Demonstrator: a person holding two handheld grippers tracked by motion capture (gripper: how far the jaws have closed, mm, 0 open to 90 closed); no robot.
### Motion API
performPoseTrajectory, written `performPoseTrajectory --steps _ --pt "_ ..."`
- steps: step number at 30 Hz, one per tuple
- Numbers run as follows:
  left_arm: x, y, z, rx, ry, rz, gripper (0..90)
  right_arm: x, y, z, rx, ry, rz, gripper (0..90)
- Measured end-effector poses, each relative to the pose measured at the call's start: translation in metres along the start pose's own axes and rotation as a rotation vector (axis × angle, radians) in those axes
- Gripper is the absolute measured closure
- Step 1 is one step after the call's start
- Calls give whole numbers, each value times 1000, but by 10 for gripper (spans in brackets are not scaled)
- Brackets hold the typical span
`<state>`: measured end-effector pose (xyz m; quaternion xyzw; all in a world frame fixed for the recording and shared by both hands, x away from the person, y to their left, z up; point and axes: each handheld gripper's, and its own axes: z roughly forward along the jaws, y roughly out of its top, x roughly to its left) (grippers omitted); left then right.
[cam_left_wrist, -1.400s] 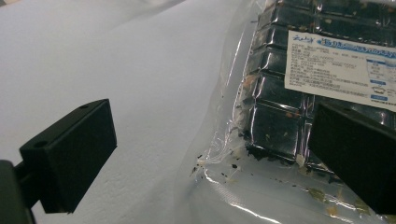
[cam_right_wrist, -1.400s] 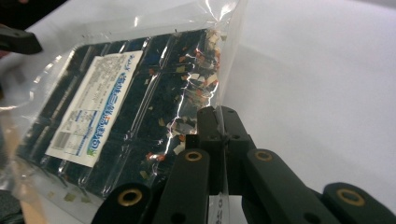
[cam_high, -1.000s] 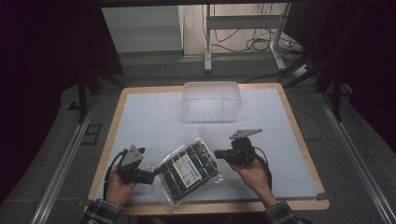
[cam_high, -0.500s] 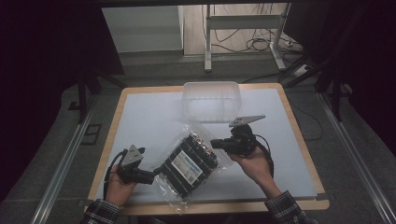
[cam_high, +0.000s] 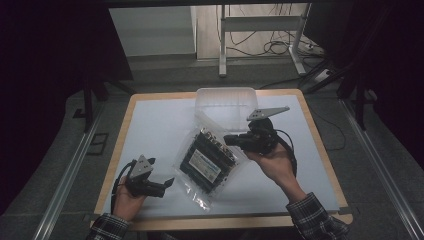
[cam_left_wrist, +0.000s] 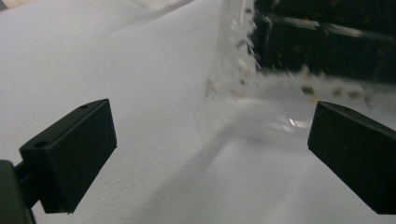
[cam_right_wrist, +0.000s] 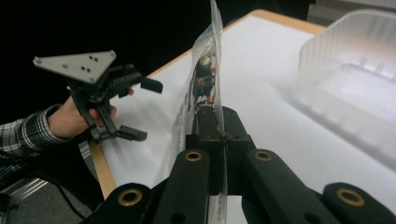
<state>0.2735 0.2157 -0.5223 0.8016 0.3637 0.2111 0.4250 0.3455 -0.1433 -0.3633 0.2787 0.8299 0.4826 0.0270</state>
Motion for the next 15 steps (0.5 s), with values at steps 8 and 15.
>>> performPoseTrajectory --steps 8,15 --pt "0 0 0 -6 -2 -5 7 1 24 -9 -15 -25 -33 889" --pt "1 1 0 6 -22 -26 14 -9 32 -13 -25 -64 -26 889"
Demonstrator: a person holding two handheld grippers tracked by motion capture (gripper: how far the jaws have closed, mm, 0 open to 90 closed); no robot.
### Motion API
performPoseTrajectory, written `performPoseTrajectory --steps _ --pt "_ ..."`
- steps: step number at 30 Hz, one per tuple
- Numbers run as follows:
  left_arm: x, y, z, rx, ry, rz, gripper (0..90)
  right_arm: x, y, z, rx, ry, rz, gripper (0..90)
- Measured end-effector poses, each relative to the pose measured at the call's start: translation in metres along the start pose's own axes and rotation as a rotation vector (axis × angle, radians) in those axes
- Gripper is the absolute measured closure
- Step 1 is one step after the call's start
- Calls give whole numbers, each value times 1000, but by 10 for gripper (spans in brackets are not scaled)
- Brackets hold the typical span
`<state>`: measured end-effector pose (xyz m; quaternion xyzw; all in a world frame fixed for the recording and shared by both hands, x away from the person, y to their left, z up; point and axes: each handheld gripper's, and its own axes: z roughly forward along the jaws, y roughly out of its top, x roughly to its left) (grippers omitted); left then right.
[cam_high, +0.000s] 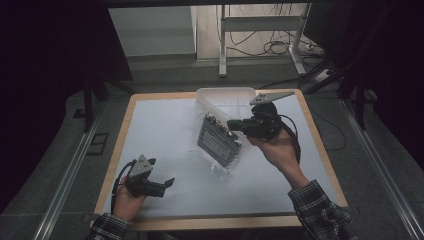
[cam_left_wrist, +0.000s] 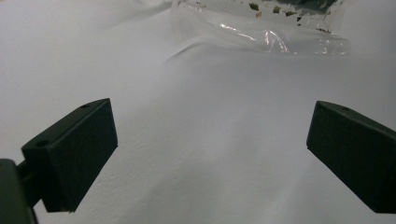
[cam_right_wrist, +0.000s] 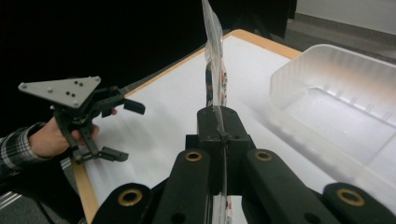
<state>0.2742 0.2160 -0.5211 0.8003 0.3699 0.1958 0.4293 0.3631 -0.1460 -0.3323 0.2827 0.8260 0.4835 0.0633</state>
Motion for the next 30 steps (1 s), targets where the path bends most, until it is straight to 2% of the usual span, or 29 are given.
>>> performPoseTrajectory --steps 9,16,22,30 --pt "0 0 0 3 -9 -8 15 -15 14 -7 -32 2 34 889" --pt "0 0 0 4 -13 -10 15 -28 30 -11 -48 -18 51 888" --pt "0 0 0 5 -15 -9 16 -40 40 -10 -49 -53 66 888" --pt "0 0 1 8 -16 -13 16 -54 53 -5 -60 -63 95 889"
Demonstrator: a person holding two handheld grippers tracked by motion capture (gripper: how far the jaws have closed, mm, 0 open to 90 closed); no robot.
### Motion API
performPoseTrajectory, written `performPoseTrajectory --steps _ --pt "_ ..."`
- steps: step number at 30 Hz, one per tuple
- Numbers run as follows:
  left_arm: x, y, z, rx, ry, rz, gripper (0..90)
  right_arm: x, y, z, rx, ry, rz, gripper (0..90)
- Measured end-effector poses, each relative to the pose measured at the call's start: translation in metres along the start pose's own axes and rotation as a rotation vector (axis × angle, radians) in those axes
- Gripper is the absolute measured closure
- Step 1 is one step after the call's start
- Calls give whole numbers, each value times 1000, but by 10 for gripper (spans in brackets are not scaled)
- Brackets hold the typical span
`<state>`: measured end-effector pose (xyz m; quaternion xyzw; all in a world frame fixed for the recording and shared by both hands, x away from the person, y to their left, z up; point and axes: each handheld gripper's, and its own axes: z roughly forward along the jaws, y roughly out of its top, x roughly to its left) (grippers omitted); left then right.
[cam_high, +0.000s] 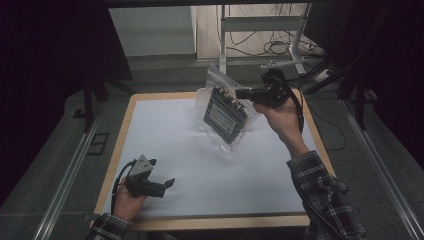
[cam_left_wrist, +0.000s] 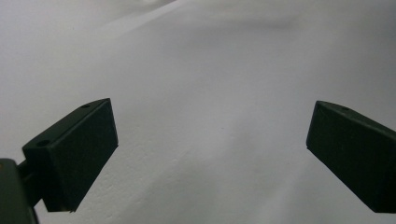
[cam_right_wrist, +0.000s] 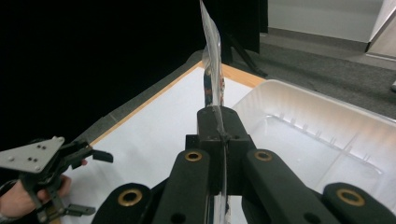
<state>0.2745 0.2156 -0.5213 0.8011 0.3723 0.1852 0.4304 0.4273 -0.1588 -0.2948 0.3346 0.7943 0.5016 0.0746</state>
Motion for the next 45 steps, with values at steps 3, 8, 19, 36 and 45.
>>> performPoseTrajectory --steps 3,8,19,36,45 --pt "0 0 0 0 -1 0 16 -4 6 3 -2 -5 3 889" --pt "0 0 0 -1 -1 0 16 -11 19 6 -3 -12 19 888" --pt "0 0 0 -1 -2 -2 16 -26 43 17 -9 -53 17 888" --pt "1 0 -1 -6 -3 -6 16 -54 72 43 -19 -99 4 888" --pt "1 -1 -1 -12 -3 -10 16 -66 79 59 -13 -122 -18 888"
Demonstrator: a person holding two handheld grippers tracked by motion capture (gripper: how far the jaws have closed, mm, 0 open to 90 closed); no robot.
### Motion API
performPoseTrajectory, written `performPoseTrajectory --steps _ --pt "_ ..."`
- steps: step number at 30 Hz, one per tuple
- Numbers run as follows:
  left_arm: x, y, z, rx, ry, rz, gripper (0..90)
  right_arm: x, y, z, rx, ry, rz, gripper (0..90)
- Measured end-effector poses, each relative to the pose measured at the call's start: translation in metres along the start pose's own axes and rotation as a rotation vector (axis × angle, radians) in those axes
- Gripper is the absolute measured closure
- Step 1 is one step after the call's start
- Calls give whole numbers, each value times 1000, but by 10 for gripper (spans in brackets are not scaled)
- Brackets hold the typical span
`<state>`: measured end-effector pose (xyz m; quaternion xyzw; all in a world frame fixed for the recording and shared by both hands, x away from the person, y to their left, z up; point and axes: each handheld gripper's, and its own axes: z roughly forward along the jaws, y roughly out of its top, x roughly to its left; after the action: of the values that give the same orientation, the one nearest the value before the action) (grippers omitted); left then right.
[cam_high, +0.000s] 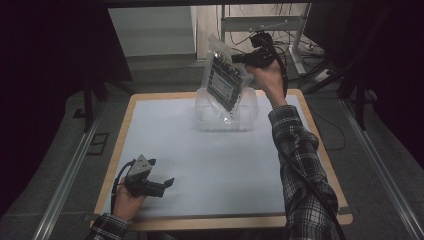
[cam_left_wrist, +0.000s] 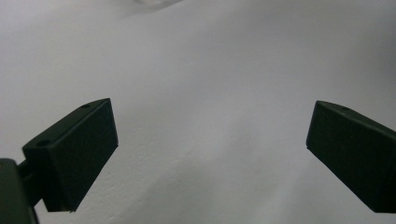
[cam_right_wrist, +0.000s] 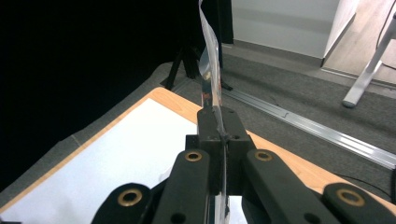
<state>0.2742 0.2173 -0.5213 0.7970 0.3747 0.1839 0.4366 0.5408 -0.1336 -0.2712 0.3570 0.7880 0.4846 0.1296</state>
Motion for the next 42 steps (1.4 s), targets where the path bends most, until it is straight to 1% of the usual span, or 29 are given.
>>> performPoseTrajectory --steps 2,6,11,14,17,20,23,29,30,33,34,36,38,42 --pt "0 0 0 -1 0 0 16 -3 0 4 3 -5 6 888" --pt "0 0 0 -1 -1 -1 16 -9 -1 11 7 -20 -2 888" --pt "1 0 0 2 2 3 16 -11 -3 19 17 -29 -9 888" --pt "0 0 0 0 1 0 16 -11 -5 24 9 -15 -5 888" --pt "0 0 0 -1 1 1 16 -9 -6 28 12 -12 -6 888" --pt "0 0 0 0 0 2 16 -8 -8 33 23 -11 -10 888" --pt "0 0 0 0 1 2 16 -8 -13 43 57 -25 -15 887" --pt "0 0 0 1 -1 1 16 -13 -28 61 82 -22 8 887" --pt "0 0 0 2 -1 1 16 -14 -30 63 81 -26 10 888" --pt "0 0 0 3 -1 4 16 -21 -37 64 47 -19 46 888" --pt "0 0 0 4 -1 5 16 -22 -39 64 39 -23 49 888" --pt "0 0 1 8 -1 7 16 -23 -41 64 34 -25 43 888" --pt "0 0 1 8 -1 8 16 -23 -41 64 36 -44 31 888" --pt "0 0 0 8 0 8 16 -23 -41 65 38 -60 32 886"
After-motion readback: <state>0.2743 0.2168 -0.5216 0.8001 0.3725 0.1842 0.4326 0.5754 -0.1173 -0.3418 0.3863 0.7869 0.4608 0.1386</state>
